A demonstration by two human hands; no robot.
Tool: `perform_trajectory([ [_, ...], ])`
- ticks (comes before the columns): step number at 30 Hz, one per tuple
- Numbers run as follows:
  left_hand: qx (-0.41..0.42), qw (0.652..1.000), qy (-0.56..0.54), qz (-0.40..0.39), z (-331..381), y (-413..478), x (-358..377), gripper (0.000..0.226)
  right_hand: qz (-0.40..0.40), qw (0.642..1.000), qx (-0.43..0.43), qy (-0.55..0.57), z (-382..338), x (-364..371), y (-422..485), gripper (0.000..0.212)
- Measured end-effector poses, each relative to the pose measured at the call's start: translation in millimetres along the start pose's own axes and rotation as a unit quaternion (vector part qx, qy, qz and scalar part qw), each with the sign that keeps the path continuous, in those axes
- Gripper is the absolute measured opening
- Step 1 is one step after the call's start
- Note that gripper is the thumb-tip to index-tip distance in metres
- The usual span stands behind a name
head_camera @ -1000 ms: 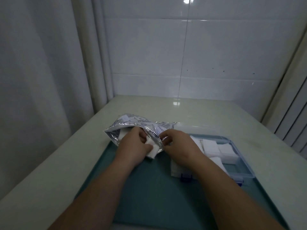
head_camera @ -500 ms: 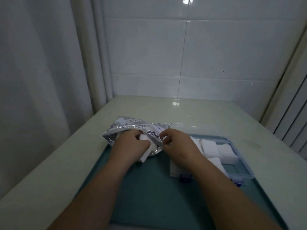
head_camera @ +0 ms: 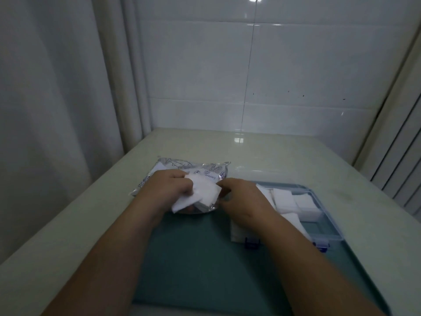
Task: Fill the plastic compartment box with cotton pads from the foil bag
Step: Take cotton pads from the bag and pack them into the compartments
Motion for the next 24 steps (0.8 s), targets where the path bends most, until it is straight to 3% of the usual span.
perform_trajectory([
  [3, 0.001, 1.000, -0.020, 0.017, -0.5, 1.8, -1.0, 0.039, 0.022, 1.000, -0.012, 0.007, 1.5, -5.8, -2.3, 0.033],
  [8, 0.001, 0.999, -0.018, -0.028, 7.3, -3.7, 4.7, 0.032, 0.142, 0.976, 0.036, 0.158, 6.8, -30.9, -6.8, 0.022],
  [12, 0.026, 0.996, 0.040, -0.080, 22.3, -4.9, 13.7, 0.012, 0.037, 0.963, 0.035, 0.263, 3.4, -45.1, -16.2, 0.020],
  [16, 0.038, 0.992, 0.056, -0.102, 34.9, 1.3, 20.9, 0.029, -0.019, 0.961, 0.042, 0.272, 6.9, -54.1, -19.8, 0.022],
  [19, 0.042, 0.992, 0.068, -0.093, 40.5, 5.9, 28.7, 0.038, 0.004, 0.958, 0.056, 0.280, 13.2, -58.8, -18.7, 0.028],
  [24, 0.078, 0.991, 0.105, -0.019, 39.1, 3.9, 47.4, 0.010, 0.093, 0.948, 0.083, 0.294, 24.6, -64.3, -15.0, 0.031],
])
Point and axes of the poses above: each hand's wrist, its own y-axis towards the middle knuckle, its own x-axis out of the palm, z = x × y, the point moved 2 cm from there along y, towards the middle knuckle, and after that the axes turned 3 degrees about z, right-handed, at the moved point
